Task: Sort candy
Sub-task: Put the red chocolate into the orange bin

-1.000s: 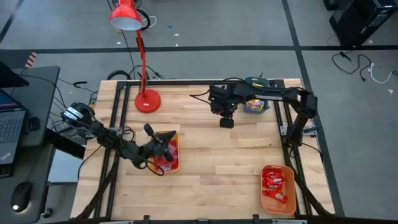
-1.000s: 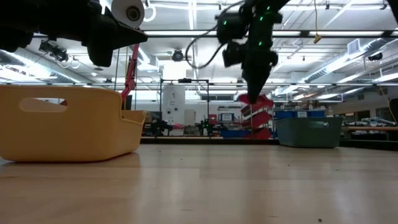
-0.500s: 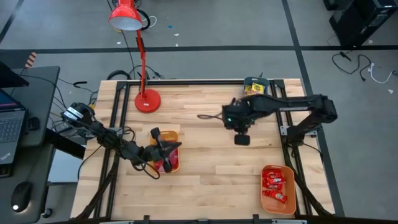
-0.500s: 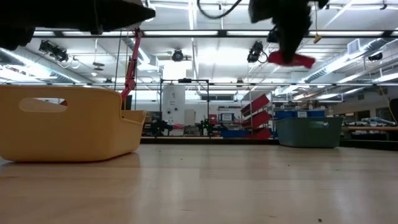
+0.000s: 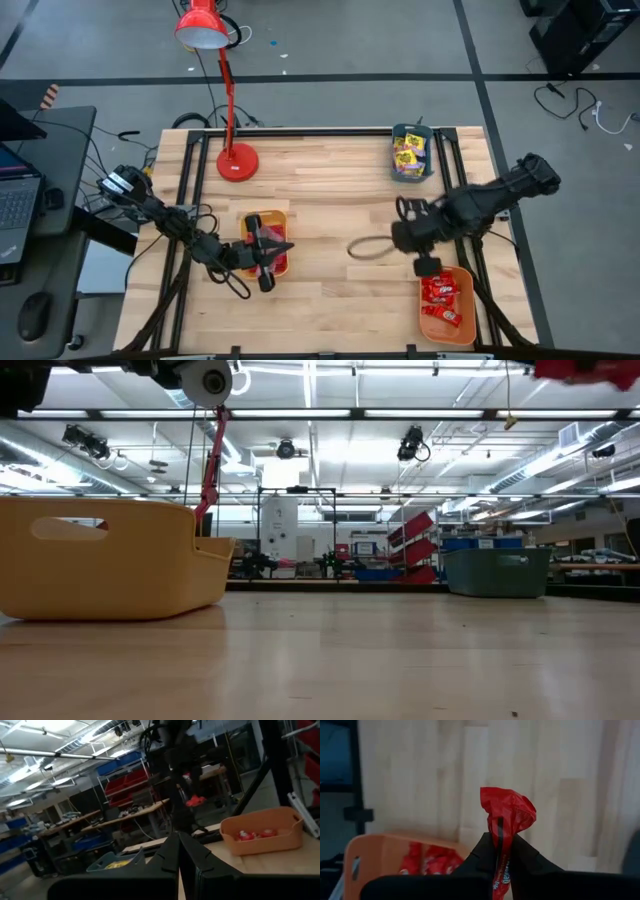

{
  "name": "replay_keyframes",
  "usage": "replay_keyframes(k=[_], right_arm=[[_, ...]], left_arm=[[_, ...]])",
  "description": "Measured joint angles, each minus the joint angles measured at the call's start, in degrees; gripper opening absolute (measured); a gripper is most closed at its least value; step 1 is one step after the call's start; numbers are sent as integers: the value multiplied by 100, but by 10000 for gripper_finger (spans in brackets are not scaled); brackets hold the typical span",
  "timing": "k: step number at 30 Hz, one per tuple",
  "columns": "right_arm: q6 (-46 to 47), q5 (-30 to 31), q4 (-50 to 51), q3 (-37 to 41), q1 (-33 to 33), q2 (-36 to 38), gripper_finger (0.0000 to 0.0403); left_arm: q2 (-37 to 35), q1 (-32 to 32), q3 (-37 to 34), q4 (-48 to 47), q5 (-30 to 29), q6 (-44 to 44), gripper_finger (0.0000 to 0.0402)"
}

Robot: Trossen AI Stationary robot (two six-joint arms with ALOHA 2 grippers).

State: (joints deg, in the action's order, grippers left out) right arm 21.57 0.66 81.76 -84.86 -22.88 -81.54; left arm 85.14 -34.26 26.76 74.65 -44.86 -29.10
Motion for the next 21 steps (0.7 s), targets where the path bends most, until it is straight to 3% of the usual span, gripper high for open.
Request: replay_keyframes(k=[12, 21], right_arm=[[1882, 86, 32, 0, -1696, 48, 24], [3088, 178, 313, 0, -2577, 48, 23]], left_arm=[[0, -38, 2, 9, -4, 537, 5], [0, -38, 2, 7, -6, 527, 5]])
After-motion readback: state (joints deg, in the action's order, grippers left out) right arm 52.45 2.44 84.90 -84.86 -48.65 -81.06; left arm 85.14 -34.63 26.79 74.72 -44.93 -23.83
